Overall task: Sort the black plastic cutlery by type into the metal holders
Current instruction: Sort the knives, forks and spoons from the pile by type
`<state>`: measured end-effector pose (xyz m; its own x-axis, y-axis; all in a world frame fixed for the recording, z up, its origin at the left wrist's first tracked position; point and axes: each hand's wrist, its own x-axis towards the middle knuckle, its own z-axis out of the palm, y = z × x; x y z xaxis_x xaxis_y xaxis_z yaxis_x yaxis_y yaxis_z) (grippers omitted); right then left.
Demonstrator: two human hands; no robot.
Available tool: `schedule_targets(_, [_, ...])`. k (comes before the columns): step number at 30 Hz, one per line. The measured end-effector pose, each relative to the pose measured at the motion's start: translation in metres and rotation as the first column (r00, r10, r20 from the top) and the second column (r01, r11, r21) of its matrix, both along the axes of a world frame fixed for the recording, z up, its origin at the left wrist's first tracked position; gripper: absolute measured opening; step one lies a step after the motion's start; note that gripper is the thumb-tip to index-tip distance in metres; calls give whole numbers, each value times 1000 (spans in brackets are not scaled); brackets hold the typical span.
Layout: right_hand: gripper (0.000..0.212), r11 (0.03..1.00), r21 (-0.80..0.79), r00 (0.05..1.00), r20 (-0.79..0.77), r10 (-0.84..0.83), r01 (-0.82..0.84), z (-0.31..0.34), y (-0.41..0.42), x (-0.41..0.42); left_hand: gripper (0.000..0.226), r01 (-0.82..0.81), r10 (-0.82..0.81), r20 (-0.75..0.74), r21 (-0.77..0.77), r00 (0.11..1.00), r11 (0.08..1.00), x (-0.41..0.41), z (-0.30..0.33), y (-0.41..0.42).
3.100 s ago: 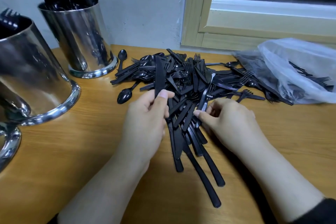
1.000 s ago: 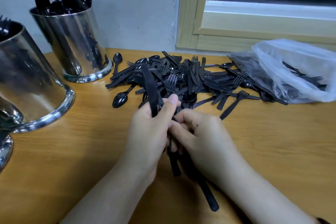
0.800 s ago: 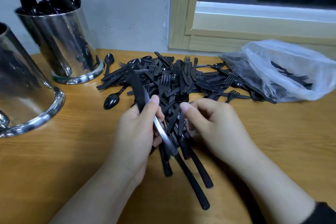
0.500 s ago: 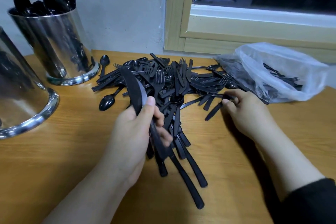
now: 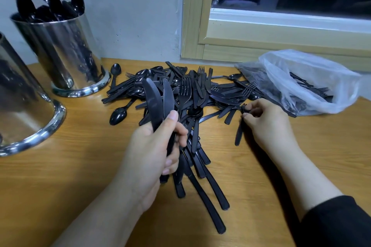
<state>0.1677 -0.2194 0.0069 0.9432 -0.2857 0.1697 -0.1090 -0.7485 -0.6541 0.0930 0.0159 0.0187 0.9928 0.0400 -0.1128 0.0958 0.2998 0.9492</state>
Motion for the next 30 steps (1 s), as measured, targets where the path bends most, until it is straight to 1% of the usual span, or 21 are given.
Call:
schedule_targets(1, [8,1000,0,1000,-6,-4,4,1,2,-1,39,-3,3,3,-2,1000,1000,0,0,0])
schedule_targets(4, [23,998,-59,999,-42,-10,7,2,8,-1,41,6,-6,2,11,1000,1000,-2,0,0])
schedule_targets(6, [26,997,-81,998,-62,-6,1,4,11,-2,39,1,-1,4,28,1000,1000,0,0,-1])
schedule_targets(11, [30,999,-29,996,-92,-21,19,10,4,-2,38,-16,16,14,32,1000,999,1,-2,0])
schedule_targets(13, [32,998,28,998,-45,-53,54,9,1,-1,39,-6,5,11,44,1000,999,-4,0,2])
schedule_targets(15, [40,984,157,995,47,-88,80,11,-1,-3,40,-3,2,10,56,1000,998,-8,2,3])
schedule_targets(16, [41,972,228,993,84,-87,66,14,1,-6,40,-4,4,7,56,1000,998,-9,3,3])
schedule_targets(17, [35,967,255,990,126,-63,29,16,4,-11,40,-8,8,3,54,1000,999,-10,4,4])
schedule_targets(18, [19,959,281,985,173,-27,-23,20,7,-15,40,-11,11,-2,54,1000,998,-9,5,4])
schedule_targets(19, [4,937,343,980,200,2,-72,23,13,-19,39,-14,14,-4,59,1000,998,-9,5,3])
schedule_targets(20, [19,888,444,975,220,20,-118,26,21,-24,38,-19,20,-4,67,1000,998,-9,5,3])
schedule_targets(21, [26,798,573,972,227,62,-184,29,31,-29,38,-27,27,1,80,1000,996,-9,5,2])
schedule_targets(22, [27,720,651,965,237,108,-240,31,42,-34,37,-37,36,9,98,999,995,-9,6,1])
schedule_targets(23, [28,673,685,959,235,158,-278,34,53,-39,37,-50,48,20,118,999,992,-9,6,1])
schedule_targets(25, [36,647,676,936,240,258,-352,33,72,-47,37,-78,72,44,154,996,985,-9,7,0])
schedule_targets(27, [43,605,718,936,209,285,-344,29,87,-52,38,-89,81,52,176,995,980,-9,8,0])
schedule_targets(28, [42,570,754,938,187,290,-327,24,92,-54,38,-87,79,49,179,996,980,-9,9,0])
schedule_targets(30, [32,489,819,940,166,297,-300,21,103,-58,40,-74,68,40,179,997,981,-10,11,-2])
